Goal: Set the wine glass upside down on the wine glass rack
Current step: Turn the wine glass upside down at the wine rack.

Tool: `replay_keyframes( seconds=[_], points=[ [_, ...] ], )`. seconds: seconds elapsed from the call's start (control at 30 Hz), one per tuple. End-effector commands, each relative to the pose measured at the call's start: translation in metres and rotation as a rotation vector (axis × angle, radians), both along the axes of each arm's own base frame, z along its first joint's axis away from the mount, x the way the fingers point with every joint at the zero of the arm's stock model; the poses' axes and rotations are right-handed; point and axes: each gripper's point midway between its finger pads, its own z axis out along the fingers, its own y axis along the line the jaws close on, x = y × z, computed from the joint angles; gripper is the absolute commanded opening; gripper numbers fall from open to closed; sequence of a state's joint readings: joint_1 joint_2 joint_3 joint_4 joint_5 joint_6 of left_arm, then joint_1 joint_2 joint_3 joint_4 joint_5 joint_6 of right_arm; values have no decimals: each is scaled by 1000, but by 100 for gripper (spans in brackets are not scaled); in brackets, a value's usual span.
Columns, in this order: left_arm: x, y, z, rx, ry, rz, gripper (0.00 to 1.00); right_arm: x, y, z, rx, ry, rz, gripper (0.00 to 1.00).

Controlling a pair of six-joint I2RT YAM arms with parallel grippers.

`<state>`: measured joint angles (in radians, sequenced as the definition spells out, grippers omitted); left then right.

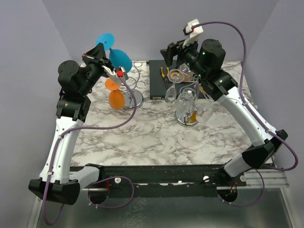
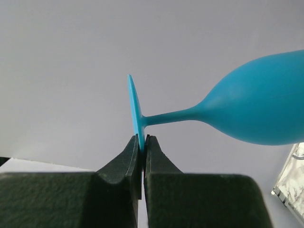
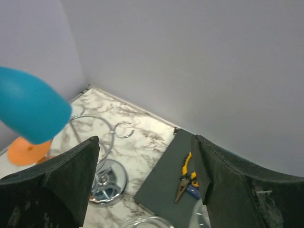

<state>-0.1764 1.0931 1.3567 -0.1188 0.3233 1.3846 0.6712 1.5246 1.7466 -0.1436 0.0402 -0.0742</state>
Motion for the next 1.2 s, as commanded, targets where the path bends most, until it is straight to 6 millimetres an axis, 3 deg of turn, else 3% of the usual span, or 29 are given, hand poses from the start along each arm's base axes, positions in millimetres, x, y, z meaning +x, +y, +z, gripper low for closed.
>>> replay_keyframes(
  seconds=[0.0,0.13,0.23,0.37,0.5,0.63,0.8,1.17],
  points=[
    [16,26,21,-30,-59,100,0,13,-54,59,156,-37,-62,83],
    [33,38,10,13,-46,116,0,39,-135,59,203,-55,-309,84],
    [47,49,-2,89,-57,134,0,48,-201,42,249,-19,-476,84],
    [61,71,-16,169,-67,155,0,41,-283,2,368,32,-663,85],
    [75,89,-32,206,-71,175,0,30,-338,-48,403,87,-821,87],
    [86,105,-48,227,-53,191,0,25,-358,-86,412,159,-882,86],
    [102,116,-68,229,-25,189,0,20,-363,-119,399,212,-915,87],
    [144,109,-106,252,13,105,0,-10,-358,-172,390,292,-928,88]
  ],
)
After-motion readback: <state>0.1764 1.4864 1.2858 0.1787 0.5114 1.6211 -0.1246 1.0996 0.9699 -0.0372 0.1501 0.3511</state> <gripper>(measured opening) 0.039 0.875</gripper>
